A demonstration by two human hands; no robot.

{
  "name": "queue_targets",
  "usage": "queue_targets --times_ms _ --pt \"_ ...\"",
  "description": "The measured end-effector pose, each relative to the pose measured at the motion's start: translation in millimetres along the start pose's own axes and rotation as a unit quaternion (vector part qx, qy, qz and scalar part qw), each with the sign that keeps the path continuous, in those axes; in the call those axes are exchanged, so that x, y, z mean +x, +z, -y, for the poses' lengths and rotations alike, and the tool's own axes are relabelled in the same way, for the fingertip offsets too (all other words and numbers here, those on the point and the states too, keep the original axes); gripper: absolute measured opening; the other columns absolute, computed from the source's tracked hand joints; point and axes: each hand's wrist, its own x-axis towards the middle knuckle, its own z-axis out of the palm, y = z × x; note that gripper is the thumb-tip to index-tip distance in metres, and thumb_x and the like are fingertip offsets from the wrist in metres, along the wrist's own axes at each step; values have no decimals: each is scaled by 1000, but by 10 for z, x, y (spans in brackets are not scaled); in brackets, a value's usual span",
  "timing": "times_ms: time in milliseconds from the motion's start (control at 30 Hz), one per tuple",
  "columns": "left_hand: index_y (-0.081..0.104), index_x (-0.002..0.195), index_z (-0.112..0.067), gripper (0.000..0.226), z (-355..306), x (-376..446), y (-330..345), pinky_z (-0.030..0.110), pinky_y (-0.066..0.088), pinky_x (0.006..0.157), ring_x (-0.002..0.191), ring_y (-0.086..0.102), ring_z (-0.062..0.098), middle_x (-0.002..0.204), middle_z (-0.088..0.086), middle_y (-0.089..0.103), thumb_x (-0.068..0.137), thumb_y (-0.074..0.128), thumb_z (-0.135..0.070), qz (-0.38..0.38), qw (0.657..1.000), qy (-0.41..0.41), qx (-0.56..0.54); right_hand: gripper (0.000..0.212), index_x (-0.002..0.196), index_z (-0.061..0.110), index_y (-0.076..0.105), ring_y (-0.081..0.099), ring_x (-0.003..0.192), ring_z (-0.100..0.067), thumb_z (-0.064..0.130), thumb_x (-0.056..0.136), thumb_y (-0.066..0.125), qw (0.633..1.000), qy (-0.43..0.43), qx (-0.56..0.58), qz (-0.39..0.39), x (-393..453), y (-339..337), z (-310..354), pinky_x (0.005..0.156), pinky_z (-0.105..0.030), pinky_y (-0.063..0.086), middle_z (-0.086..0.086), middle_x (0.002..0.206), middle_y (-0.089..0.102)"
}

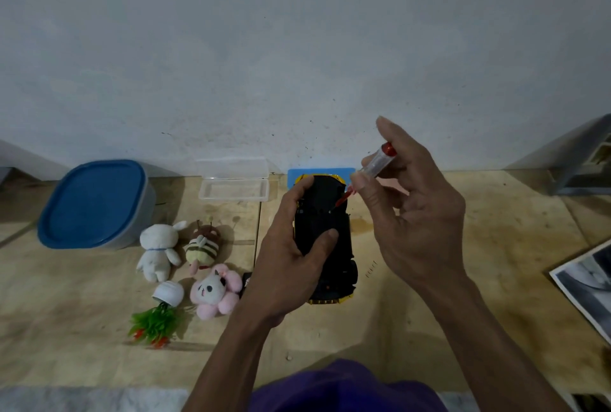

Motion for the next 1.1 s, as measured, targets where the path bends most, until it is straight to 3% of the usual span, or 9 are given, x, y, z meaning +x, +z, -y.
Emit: queue_targets --times_ms 133,233,367,700,867,1100 --pt "36 149 -37 70 -19 0 6 33 59 94 118 62 6 139 -19 55 94 65 -5 -4 1000 3 -1 52 139 17 46 71 103 -12 2 93 68 999 10 29 11 28 -9 18 81 -24 59 -2 113 70" --pt "36 149 -38 70 -37 2 12 33 59 94 118 62 4 136 -22 55 94 66 -6 -3 1000 2 -2 50 136 23 50 69 105 -16 8 93 71 1000 -9 17 6 38 -8 12 80 -21 57 -5 119 67" --pt "36 148 -39 70 -33 -8 10 38 59 94 116 64 7 133 -22 58 94 66 -6 -4 1000 -3 -1 51 137 18 47 70 102 -10 1 93 67 999 -25 14 33 81 -4 18 81 -21 57 -6 118 66" --pt "36 149 -37 71 -52 -26 -2 25 58 89 115 63 1 136 -24 55 94 65 -3 -2 1000 -2 -28 46 135 19 47 73 98 -15 5 94 66 998 -1 55 34 102 5 49 79 -31 60 -4 113 70" --pt "35 150 -37 72 -55 -28 -2 32 59 92 116 64 3 140 -19 54 94 66 -4 1 999 0 -36 49 137 18 49 67 105 -11 6 93 69 999 -26 15 26 122 -19 58 78 -20 56 0 119 65" --pt "36 148 -39 72 -37 -47 3 34 58 95 118 62 3 138 -22 54 94 67 -5 7 999 4 -42 45 134 18 53 70 99 -14 6 93 69 998 -19 47 27 139 -19 72 78 -24 58 0 113 67"
